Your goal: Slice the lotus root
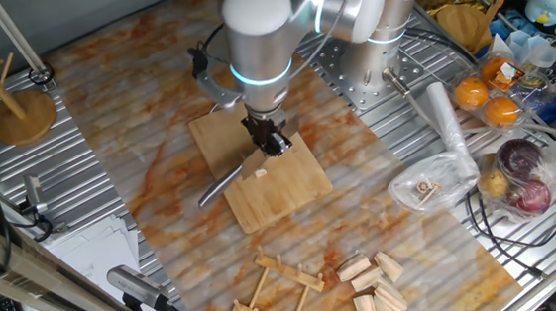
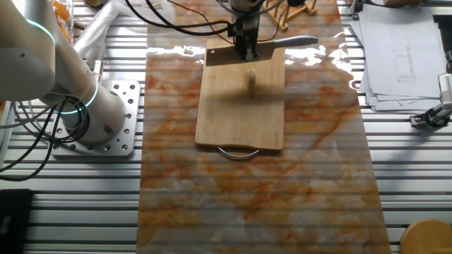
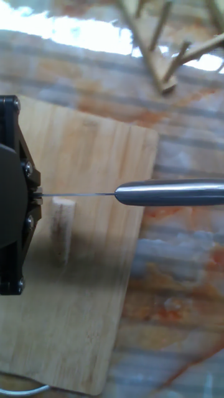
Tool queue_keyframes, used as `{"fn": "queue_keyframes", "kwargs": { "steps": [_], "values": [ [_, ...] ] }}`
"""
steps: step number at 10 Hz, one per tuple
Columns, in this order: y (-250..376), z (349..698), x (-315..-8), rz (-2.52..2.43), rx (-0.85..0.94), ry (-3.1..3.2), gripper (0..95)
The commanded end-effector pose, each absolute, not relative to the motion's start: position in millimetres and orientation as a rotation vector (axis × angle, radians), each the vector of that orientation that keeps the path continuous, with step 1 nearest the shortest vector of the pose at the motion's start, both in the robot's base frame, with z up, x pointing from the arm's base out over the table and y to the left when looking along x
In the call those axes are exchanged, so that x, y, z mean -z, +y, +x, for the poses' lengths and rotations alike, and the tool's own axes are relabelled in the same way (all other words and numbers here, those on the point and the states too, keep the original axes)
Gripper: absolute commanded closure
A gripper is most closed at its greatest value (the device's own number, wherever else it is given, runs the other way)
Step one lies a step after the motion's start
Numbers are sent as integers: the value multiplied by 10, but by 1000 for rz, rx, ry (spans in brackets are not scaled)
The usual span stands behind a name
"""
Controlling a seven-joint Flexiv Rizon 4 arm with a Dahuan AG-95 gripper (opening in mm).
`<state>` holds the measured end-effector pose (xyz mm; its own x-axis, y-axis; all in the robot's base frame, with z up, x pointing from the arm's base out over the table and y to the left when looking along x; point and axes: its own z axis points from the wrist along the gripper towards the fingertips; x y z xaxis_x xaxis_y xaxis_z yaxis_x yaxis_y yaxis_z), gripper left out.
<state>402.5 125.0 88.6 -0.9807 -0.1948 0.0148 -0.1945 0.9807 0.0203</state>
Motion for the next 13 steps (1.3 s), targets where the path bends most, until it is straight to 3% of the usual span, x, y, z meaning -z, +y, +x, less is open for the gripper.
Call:
{"fn": "queue_keyframes", "kwargs": {
  "steps": [1,13],
  "values": [
    [1233,4044,-833,241,15,-3154,950],
    [1190,4118,-716,231,11,-3174,950]
  ]
}}
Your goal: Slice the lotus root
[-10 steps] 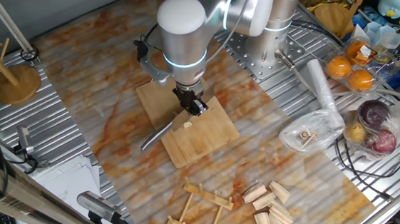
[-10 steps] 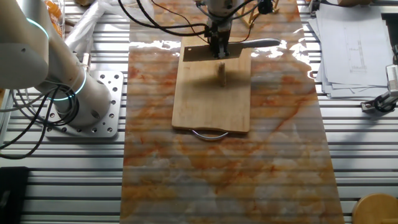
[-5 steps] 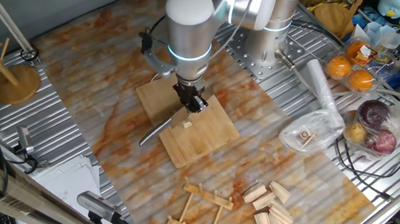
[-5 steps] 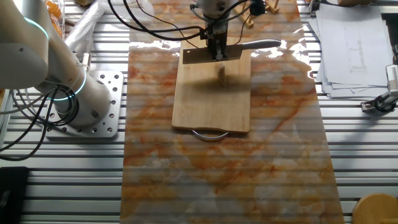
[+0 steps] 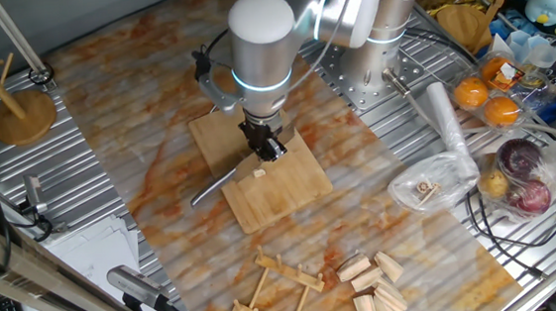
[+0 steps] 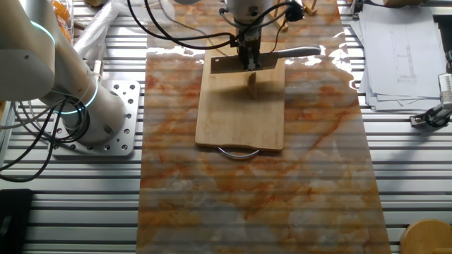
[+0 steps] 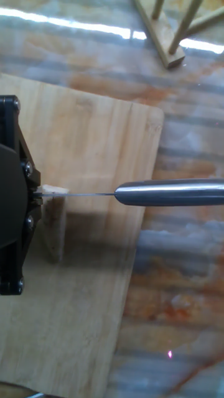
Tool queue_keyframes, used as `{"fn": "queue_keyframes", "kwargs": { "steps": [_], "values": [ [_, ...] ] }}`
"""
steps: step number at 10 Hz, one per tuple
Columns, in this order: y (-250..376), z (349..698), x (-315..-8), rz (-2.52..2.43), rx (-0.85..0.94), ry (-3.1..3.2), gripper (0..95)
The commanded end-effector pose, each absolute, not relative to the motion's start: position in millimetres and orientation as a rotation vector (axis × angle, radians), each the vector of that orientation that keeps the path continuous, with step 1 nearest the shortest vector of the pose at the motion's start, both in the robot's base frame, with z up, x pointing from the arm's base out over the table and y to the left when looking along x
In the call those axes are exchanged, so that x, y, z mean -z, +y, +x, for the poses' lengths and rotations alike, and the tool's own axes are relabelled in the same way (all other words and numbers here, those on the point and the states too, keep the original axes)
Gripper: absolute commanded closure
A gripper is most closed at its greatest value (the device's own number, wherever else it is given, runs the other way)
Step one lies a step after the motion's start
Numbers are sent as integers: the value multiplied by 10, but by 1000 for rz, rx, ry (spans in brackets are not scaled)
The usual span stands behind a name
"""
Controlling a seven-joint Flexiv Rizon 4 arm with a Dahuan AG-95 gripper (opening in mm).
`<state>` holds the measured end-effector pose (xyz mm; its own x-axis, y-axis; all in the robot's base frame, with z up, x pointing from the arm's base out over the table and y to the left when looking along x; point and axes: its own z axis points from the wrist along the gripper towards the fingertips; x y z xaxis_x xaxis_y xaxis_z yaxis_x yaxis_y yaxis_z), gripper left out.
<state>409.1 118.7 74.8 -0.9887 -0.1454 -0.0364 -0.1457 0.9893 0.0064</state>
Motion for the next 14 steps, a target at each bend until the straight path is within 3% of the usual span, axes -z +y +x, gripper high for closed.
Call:
{"fn": "queue_keyframes", "kwargs": {
  "steps": [1,14],
  "values": [
    [1190,4121,-694,-222,-10,3090,950],
    [1145,4177,-723,-31,-39,3086,950]
  ]
}}
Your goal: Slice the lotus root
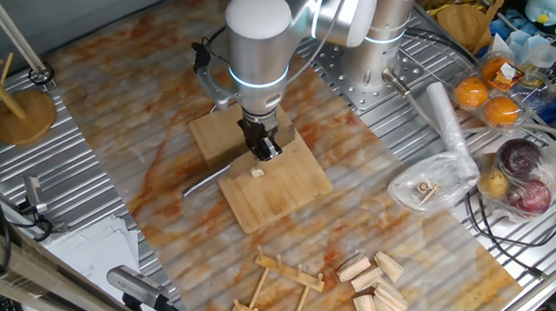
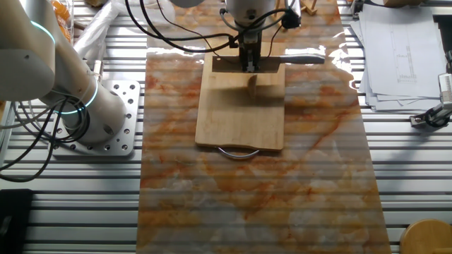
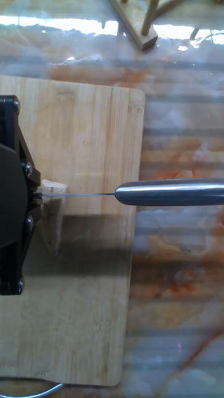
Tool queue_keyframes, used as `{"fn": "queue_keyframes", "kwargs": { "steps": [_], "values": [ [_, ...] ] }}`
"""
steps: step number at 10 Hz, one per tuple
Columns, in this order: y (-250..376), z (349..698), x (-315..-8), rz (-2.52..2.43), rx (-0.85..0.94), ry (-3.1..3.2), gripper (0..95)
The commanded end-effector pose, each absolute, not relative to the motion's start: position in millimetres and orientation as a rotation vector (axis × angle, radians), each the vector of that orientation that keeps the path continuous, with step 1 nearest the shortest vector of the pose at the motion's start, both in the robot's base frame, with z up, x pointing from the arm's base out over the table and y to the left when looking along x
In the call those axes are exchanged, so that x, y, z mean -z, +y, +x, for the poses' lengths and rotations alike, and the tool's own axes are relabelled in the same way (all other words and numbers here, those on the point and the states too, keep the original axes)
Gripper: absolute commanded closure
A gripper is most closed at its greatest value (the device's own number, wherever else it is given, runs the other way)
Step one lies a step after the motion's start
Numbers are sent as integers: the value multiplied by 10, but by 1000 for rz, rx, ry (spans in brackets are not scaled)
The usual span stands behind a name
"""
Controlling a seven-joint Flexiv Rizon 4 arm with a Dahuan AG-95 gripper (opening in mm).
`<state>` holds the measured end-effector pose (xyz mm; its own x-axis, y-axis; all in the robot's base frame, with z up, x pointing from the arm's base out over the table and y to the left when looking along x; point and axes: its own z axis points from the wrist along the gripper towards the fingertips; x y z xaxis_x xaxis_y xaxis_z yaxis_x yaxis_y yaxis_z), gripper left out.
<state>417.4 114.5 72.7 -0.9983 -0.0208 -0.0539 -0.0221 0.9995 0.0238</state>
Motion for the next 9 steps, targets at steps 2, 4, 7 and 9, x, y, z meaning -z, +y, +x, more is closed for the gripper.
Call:
{"fn": "queue_keyframes", "kwargs": {
  "steps": [2,4,7,9],
  "values": [
    [1146,4181,-696,-27,-42,3084,950],
    [1147,4180,-660,-21,-64,3088,950],
    [1148,4184,-639,-13,-82,3098,950],
    [1152,4181,-566,-14,-80,3091,950]
  ]
}}
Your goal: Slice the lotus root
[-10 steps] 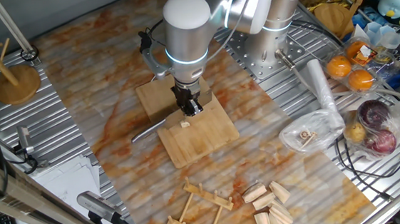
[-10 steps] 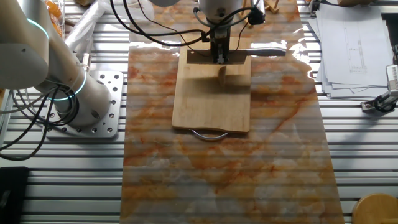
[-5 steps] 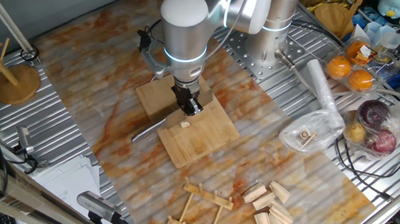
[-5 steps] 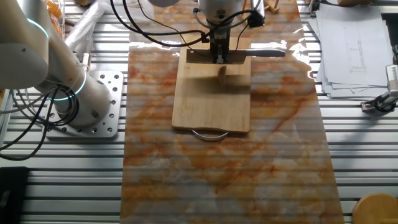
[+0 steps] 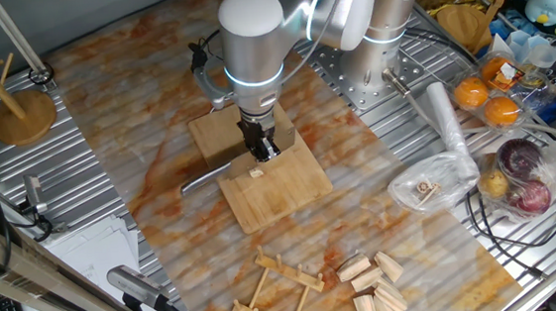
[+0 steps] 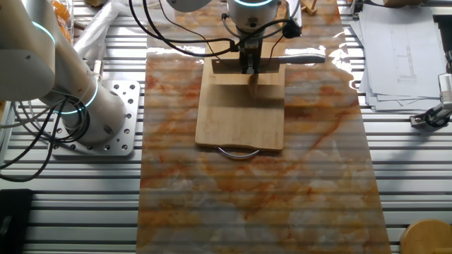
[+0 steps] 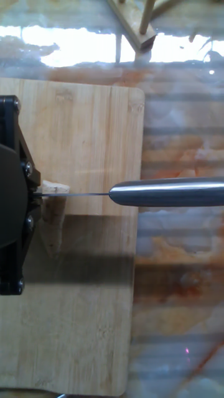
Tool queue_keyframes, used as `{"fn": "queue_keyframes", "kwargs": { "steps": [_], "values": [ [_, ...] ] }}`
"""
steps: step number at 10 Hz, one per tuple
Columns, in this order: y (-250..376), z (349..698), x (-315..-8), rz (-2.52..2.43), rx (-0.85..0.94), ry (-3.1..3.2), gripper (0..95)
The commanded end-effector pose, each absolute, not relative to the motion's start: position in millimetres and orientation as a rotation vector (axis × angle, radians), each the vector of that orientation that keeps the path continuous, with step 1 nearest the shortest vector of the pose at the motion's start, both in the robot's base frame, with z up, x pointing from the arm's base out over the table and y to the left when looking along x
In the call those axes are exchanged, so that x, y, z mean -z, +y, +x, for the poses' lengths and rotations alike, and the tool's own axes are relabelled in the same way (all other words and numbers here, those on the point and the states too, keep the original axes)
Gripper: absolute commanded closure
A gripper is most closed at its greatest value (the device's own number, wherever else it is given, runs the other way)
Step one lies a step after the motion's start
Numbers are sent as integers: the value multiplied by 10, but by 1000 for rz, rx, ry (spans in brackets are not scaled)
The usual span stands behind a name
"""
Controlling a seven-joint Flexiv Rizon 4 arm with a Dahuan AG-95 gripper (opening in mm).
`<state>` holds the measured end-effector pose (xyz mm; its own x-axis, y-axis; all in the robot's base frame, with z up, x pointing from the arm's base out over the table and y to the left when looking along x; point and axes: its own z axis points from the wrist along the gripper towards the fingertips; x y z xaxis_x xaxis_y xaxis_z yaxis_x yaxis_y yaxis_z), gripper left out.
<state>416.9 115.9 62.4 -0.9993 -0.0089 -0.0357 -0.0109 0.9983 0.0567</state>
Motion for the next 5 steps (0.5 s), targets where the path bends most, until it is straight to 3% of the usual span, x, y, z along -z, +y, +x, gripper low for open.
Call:
{"fn": "queue_keyframes", "kwargs": {
  "steps": [1,5],
  "values": [
    [1150,4185,-576,-13,-76,3100,950],
    [1154,4201,-551,3,-108,3107,950]
  ]
}}
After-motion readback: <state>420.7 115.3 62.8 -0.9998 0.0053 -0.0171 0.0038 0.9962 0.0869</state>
